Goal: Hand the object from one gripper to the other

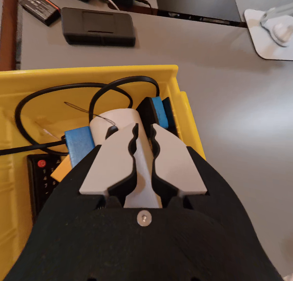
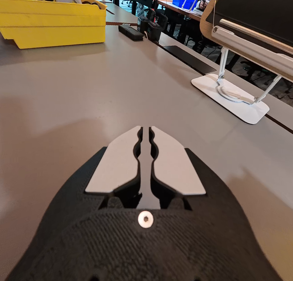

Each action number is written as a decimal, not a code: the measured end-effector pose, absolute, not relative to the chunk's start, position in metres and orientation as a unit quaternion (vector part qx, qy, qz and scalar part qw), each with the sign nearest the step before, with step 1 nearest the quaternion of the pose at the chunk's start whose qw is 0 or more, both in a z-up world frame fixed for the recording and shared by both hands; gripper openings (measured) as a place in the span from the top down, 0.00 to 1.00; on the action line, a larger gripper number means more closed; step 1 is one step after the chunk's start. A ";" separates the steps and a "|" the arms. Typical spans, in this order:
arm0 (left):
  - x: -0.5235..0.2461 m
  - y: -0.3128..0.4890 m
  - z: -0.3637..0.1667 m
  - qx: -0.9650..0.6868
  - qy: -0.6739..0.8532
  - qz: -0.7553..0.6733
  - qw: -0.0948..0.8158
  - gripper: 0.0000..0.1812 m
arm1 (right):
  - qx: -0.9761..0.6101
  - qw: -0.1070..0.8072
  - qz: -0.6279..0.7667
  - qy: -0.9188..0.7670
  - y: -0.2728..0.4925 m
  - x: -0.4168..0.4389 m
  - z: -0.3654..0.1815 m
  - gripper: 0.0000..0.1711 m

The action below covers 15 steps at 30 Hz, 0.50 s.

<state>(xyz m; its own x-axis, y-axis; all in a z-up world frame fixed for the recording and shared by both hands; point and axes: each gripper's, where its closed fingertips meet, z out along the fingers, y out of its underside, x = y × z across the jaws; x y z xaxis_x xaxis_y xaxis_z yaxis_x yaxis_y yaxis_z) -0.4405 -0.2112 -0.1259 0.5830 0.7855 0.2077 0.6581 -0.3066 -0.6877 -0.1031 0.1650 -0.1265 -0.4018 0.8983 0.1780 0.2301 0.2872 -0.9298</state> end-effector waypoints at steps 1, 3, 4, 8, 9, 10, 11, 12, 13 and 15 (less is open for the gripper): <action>-0.441 -0.217 -0.124 -0.803 -0.453 0.092 0.376 0.91 | -0.398 0.375 0.445 -0.709 0.165 -0.103 -0.126 0.96; -0.440 -0.230 -0.119 -0.801 -0.459 0.100 0.371 0.90 | -0.398 0.376 0.444 -0.710 0.165 -0.103 -0.127 0.96; -0.438 -0.236 -0.114 -0.797 -0.462 0.096 0.377 0.90 | -0.398 0.375 0.443 -0.710 0.165 -0.103 -0.127 0.96; -0.426 -0.263 -0.102 -0.773 -0.492 0.064 0.394 0.85 | -0.397 0.371 0.444 -0.712 0.164 -0.102 -0.128 0.96; -0.423 -0.272 -0.101 -0.769 -0.501 0.062 0.392 0.84 | -0.397 0.369 0.444 -0.713 0.163 -0.102 -0.129 0.96; -0.419 -0.281 -0.100 -0.766 -0.510 0.061 0.385 0.82 | -0.397 0.368 0.445 -0.714 0.163 -0.102 -0.129 0.96; -0.415 -0.290 -0.099 -0.764 -0.518 0.062 0.379 0.81 | -0.397 0.366 0.445 -0.714 0.162 -0.102 -0.130 0.96; -0.411 -0.298 -0.098 -0.762 -0.525 0.061 0.374 0.80 | -0.397 0.365 0.446 -0.714 0.162 -0.102 -0.130 0.96; -0.407 -0.305 -0.097 -0.758 -0.533 0.059 0.370 0.80 | -0.397 0.365 0.446 -0.714 0.162 -0.102 -0.130 0.96; -0.399 -0.317 -0.094 -0.750 -0.551 0.056 0.362 0.80 | -0.397 0.363 0.448 -0.714 0.161 -0.102 -0.130 0.96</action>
